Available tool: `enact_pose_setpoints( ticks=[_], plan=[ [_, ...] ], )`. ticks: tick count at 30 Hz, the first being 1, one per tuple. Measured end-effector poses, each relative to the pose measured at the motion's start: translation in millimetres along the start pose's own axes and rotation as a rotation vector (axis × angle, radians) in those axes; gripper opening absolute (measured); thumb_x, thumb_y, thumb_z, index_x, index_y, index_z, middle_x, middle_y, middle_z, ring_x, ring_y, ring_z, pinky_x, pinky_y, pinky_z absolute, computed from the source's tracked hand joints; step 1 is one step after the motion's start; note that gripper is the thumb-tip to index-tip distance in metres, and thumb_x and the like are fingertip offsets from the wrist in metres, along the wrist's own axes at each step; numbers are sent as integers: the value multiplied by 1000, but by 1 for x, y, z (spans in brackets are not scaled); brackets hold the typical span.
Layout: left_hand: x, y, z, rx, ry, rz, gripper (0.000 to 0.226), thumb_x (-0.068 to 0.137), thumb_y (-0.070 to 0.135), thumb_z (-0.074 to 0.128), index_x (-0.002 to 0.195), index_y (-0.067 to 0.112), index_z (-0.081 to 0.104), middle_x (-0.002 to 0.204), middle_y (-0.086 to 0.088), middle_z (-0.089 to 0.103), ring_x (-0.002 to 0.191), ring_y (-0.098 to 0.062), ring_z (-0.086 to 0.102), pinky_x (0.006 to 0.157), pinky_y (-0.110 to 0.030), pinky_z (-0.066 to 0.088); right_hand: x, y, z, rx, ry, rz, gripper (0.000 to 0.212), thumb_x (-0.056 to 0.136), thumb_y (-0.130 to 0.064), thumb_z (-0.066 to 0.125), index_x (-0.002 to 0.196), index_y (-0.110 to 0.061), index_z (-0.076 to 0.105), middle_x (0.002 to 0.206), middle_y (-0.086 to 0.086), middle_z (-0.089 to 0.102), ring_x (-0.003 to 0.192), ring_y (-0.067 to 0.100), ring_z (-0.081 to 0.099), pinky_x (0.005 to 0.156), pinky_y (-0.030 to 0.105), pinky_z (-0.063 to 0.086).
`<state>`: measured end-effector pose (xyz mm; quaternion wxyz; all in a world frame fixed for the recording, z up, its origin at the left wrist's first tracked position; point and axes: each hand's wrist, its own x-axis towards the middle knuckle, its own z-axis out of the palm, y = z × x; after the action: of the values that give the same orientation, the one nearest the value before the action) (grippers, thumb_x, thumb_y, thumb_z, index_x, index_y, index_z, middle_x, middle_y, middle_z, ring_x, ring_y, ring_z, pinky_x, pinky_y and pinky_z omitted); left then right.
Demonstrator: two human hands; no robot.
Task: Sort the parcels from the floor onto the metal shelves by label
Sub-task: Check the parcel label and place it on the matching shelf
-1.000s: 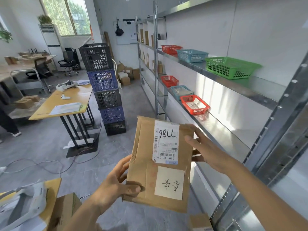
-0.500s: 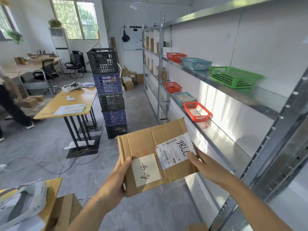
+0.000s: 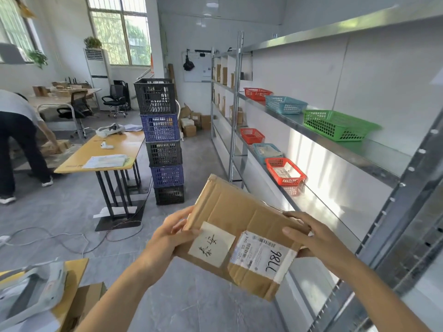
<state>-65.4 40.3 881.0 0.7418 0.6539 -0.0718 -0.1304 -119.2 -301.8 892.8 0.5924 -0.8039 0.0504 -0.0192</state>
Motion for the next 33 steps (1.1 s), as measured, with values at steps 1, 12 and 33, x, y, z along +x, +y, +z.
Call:
enact_pose_setpoints(
  ticks=[1, 12, 33],
  plan=[
    [4, 5, 3, -40, 54, 41, 64, 78, 5, 79, 129, 43, 67, 144, -12, 59, 105, -25, 71, 79, -33, 56, -3, 1, -1, 22, 1, -9, 42, 80, -33, 80, 120, -29, 68, 122, 12, 67, 90, 29, 82, 83, 55, 66],
    [15, -12, 73, 24, -114, -35, 75, 96, 1, 67, 145, 54, 45, 124, 8, 80, 114, -20, 76, 100, -53, 58, -19, 23, 17, -31, -7, -32, 61, 90, -58, 63, 148, -52, 45, 140, -21, 66, 112, 5, 72, 83, 18, 58],
    [23, -28, 156, -80, -514, -13, 85, 81, -1, 76, 146, 46, 49, 137, -3, 73, 123, -32, 71, 101, -58, 56, -116, 33, -38, 232, 407, -91, 66, 76, -48, 78, 134, -31, 51, 151, -7, 57, 137, 11, 58, 94, 24, 59]
  ],
)
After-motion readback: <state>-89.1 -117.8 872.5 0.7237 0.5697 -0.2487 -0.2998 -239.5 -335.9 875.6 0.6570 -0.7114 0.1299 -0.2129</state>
